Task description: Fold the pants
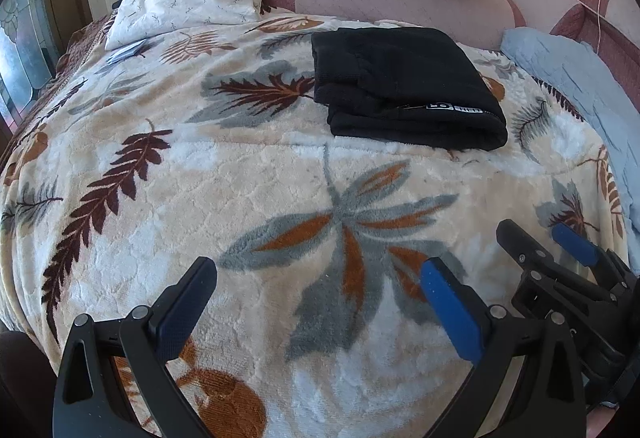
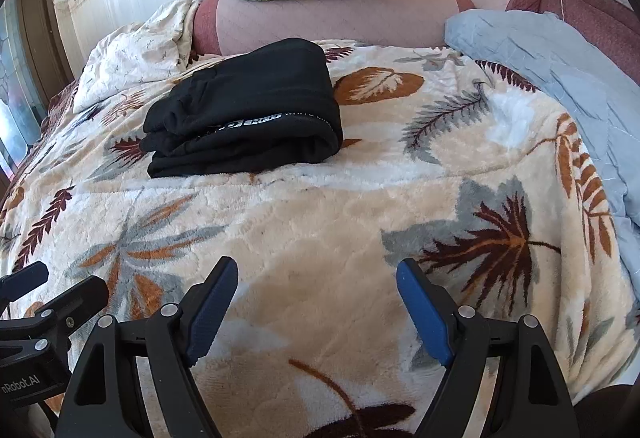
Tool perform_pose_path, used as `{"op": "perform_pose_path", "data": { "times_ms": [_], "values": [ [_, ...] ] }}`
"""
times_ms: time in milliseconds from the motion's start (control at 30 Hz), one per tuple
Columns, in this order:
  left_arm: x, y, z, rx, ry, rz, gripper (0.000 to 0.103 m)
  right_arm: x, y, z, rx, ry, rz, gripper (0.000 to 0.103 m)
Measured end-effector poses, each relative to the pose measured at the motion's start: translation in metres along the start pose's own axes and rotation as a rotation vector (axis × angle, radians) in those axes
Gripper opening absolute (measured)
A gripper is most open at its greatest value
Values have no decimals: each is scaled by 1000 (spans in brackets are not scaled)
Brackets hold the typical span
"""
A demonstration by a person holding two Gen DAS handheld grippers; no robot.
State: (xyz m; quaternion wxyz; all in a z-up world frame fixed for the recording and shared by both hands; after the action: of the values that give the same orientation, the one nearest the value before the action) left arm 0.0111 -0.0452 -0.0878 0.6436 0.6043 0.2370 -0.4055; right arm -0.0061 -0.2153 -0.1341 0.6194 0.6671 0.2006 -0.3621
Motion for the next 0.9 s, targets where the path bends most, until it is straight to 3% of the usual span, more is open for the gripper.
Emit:
{"op": "perform_pose_path", "data": {
  "times_ms": [167,400,533,733,800,900],
  "values": [
    [2,0,-1,-17,-34,-17,102,2,1,2,8,-4,-3,86],
    [10,-2,-7,-90,-171,-66,102,3,0,5,26,-8,-11,86],
    [10,-3,-7,-99,-173,-65,102,3,1,6,29,-9,-10,87],
    [2,0,-6,-65,-89,-17,102,3,1,6,27,-11,-10,87],
    [-8,1,-4,-28,-18,49,102,3,1,6,25,-13,-5,87],
    [-37,5,4,39,96,218,102,-1,1,5,14,-21,21,87]
  ]
}}
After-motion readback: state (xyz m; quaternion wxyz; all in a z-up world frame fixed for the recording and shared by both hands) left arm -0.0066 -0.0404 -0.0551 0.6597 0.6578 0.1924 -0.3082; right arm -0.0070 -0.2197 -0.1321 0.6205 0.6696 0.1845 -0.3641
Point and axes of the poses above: each gripper's, at about its wrist camera, not at the fingertips, and x roughly the way its jaws point, z to its right, y to its top, the point moved 1 cm from there along x, roughly the way its jaws point, and after that the axes turned 8 degrees about -y, right-handed, at the moved point
